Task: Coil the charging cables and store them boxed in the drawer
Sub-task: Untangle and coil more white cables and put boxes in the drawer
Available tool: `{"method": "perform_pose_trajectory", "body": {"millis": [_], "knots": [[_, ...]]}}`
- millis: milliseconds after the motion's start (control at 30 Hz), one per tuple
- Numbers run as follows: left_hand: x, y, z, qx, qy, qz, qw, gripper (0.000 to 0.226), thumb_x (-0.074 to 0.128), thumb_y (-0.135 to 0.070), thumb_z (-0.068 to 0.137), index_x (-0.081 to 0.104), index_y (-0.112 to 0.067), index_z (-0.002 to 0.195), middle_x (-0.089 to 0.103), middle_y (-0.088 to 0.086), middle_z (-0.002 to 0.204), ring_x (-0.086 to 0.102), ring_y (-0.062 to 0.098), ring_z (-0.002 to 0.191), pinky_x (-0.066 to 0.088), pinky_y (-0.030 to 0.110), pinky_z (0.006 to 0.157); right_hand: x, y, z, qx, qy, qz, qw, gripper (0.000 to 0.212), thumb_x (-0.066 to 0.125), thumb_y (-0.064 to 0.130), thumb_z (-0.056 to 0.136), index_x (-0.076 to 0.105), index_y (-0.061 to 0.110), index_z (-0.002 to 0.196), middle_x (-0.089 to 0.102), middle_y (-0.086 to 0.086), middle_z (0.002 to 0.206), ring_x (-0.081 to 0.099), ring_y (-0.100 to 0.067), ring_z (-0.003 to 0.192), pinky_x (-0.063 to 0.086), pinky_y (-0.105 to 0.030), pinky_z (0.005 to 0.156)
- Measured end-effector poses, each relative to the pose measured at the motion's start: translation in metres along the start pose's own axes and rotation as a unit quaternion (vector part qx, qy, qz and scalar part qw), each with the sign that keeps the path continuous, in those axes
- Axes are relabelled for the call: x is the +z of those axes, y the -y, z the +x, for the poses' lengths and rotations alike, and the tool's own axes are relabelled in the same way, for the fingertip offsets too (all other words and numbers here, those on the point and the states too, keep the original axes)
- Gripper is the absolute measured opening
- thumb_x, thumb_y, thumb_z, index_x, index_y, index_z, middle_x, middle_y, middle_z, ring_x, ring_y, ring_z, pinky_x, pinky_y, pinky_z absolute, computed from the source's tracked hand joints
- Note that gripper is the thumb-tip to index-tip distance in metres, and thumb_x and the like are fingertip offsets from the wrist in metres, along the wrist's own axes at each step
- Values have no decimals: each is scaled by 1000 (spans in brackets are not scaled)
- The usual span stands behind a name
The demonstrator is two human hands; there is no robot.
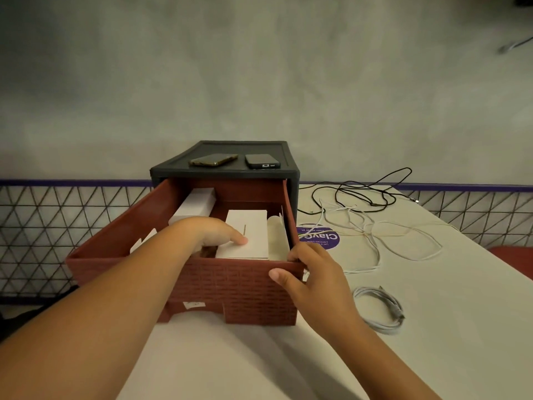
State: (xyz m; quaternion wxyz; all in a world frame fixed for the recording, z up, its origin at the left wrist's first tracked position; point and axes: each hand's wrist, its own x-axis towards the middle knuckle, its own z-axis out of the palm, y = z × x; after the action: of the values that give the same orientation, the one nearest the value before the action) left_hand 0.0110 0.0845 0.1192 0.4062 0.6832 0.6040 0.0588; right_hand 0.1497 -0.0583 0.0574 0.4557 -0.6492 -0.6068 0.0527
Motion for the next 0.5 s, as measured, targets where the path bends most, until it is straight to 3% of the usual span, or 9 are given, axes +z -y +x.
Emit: {"method": "perform_pose_trajectory", "body": {"millis": [267,367,500], "knots": [[15,-20,-11,69,-84,150,983,56,55,-42,91,45,-9,134,49,10,135,50,26,118,39,31,91,0,5,2,4,-5,-24,1000,22,66,33,83,50,20,77,51,10,98,47,-8,84,35,-9,64],[20,-23,-8,84,-101,116,984,55,61,-38,87,46,-9,132,54,10,126,54,25,105,43,30,80,1,5,2,6,-7,-20,1000,23,67,33,82,50,19,76,51,10,97,48,-8,84,37,-14,67],[24,-22,3,79,-82,-36,993,76,69,-31,80,26,-20,142,47,11,132,50,32,112,47,45,92,3,5,4,2,-15,-26,1000,24,66,33,82,47,21,74,51,10,96,48,-9,84,37,-15,66]]}}
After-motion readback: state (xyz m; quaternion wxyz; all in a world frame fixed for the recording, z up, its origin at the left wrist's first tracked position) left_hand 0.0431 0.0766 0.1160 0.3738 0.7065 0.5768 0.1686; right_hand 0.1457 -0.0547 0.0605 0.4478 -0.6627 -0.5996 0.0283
